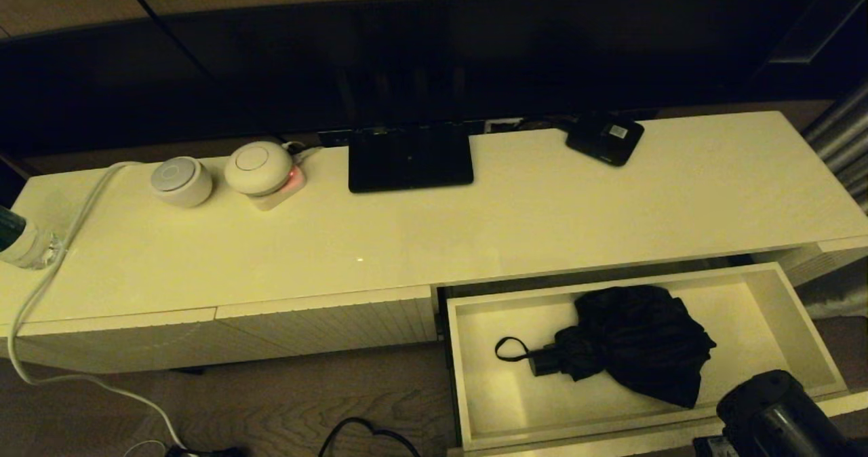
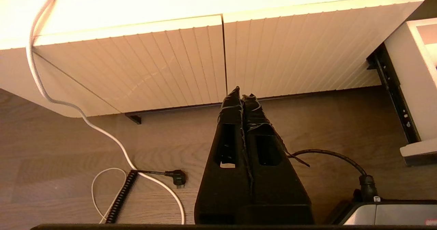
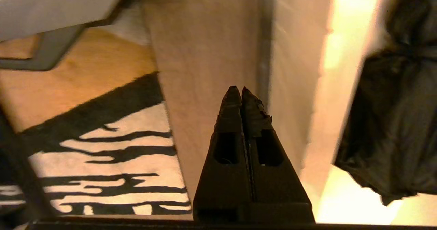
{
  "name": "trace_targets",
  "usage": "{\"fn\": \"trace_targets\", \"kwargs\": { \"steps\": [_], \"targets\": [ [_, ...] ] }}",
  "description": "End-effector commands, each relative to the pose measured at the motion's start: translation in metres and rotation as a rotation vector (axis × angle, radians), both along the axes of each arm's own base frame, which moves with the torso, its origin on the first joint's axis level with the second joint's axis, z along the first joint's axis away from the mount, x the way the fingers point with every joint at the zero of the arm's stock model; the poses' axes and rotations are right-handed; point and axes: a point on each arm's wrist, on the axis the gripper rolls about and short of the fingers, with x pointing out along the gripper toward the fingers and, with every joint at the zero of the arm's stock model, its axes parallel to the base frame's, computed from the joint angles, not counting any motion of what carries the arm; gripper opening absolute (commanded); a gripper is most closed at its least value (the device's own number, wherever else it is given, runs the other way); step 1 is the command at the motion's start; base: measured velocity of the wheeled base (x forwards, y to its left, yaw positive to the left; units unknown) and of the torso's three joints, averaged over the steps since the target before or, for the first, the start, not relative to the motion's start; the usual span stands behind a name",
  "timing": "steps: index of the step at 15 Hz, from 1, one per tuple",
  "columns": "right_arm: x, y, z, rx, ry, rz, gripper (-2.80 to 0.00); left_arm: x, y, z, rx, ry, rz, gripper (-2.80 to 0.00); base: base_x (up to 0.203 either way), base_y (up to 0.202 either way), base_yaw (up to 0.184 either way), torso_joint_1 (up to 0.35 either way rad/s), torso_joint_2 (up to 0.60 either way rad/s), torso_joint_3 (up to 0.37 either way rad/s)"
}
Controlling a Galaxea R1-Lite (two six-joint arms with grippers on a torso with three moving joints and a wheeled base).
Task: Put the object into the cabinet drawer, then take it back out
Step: Close the drawer
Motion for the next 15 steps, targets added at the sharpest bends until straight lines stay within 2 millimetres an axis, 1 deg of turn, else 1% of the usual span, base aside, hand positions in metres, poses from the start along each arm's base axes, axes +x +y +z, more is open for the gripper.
{"fn": "trace_targets", "kwargs": {
  "steps": [1, 6, 10, 15],
  "targets": [
    [0.010, 0.003, -0.010, -0.043, -0.001, -0.023, -2.80, 0.000, 0.000, -0.001, 0.000, 0.003, 0.001, -2.80, 0.000, 0.000, 0.000, 0.000, 0.00, 0.000],
    [0.027, 0.012, -0.011, -0.018, -0.134, -0.065, -2.80, 0.000, 0.000, -0.001, 0.000, 0.003, 0.001, -2.80, 0.000, 0.000, 0.000, 0.000, 0.00, 0.000],
    [0.038, 0.016, -0.003, 0.006, -0.252, -0.108, -2.80, 0.000, 0.000, -0.001, 0.000, 0.003, 0.001, -2.80, 0.000, 0.000, 0.000, 0.000, 0.00, 0.000],
    [0.048, 0.016, 0.004, 0.035, -0.336, -0.147, -2.80, 0.000, 0.000, -0.001, 0.000, 0.003, 0.001, -2.80, 0.000, 0.000, 0.000, 0.000, 0.00, 0.000]
  ]
}}
